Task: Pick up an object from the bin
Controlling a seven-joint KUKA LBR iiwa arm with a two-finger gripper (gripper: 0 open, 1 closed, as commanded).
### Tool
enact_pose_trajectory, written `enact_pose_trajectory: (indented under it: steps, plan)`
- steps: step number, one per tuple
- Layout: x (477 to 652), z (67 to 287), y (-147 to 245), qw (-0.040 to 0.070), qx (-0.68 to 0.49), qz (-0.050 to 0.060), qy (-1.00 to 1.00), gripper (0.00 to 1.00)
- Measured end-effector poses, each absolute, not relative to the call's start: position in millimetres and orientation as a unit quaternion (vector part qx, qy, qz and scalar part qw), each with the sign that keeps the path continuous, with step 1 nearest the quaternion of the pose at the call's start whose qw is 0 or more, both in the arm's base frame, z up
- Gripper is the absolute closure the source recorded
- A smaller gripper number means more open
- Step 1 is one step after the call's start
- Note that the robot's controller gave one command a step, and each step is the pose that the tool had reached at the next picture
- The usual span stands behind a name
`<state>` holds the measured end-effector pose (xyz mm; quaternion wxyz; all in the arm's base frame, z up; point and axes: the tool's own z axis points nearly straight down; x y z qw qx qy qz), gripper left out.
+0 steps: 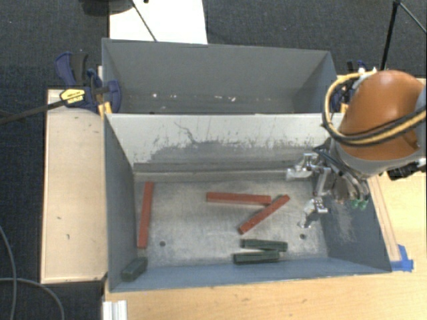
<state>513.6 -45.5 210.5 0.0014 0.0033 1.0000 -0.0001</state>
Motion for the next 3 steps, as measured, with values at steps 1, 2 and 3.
enact_pose_trajectory:
  steps: [1, 2, 3]
  plan:
    - [531.6, 167, -31, 0.003, -0.061, 0.0, 0.998, 0.0]
    - [584.6, 161, 16, 0.004, -0.14, 0.0, 0.99, 0.0]
    - [577.1, 124, -3, 0.002, -0.226, 0.0, 0.974, 0.0]
